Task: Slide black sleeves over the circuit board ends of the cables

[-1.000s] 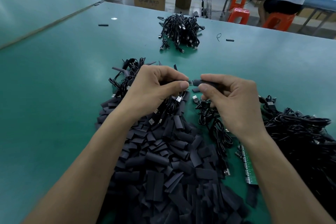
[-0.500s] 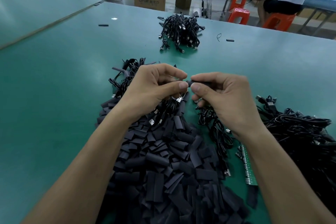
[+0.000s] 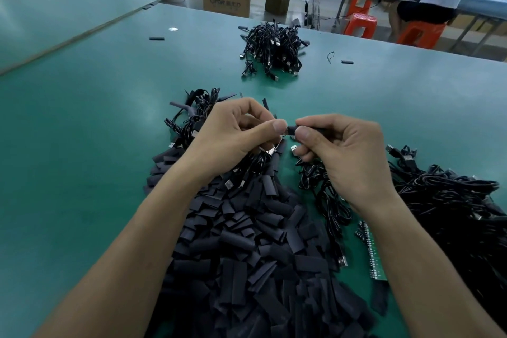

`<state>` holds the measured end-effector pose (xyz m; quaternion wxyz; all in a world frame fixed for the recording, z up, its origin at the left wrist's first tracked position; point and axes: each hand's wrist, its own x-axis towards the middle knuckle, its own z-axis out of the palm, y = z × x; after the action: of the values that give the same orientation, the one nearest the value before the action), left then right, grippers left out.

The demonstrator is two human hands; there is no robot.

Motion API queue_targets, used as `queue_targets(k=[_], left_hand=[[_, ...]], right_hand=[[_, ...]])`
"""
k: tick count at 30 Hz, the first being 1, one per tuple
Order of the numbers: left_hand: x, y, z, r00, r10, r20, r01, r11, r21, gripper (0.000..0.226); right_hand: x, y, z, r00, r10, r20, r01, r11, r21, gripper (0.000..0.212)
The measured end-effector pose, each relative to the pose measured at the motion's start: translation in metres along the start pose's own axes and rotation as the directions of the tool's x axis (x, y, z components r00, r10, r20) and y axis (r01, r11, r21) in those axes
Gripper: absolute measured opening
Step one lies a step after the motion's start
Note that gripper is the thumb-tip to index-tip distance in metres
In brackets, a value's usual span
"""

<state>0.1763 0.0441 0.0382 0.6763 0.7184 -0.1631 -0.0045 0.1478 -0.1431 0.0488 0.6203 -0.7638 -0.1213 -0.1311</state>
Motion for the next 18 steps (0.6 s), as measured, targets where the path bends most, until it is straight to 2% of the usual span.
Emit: queue_targets(k=[4, 8, 11, 18], left_hand=[[0.0015, -0.0033, 0.0005, 1.000, -0.024, -0.004, 0.024, 0.996, 0.089, 0.018], [0.0011, -0.0041, 0.0003, 0.998, -0.060, 0.024, 0.055, 0.984, 0.169, 0.025], [0.0004, -0.0030, -0.0010, 0.998, -0.057, 0.033, 0.051, 0.987, 0.155, 0.026], [-0.0004, -0.0013, 0.0009, 0.995, 0.066, -0.080, -0.054, 0.989, 0.138, 0.016]], right_hand=[[-0.0005, 0.0004, 0.0013, 0.999, -0.008, -0.046, 0.008, 1.000, -0.011, 0.017], [-0.0014, 0.0005, 0.0016, 0.998, -0.002, -0.066, 0.001, 1.000, -0.013, 0.018], [-0.0022, -0.0002, 0.0024, 0.998, -0.003, -0.062, 0.002, 1.000, -0.010, 0.018], [-0.0030, -0.0006, 0.0049, 0.995, -0.039, -0.097, 0.035, 0.998, -0.043, 0.021]])
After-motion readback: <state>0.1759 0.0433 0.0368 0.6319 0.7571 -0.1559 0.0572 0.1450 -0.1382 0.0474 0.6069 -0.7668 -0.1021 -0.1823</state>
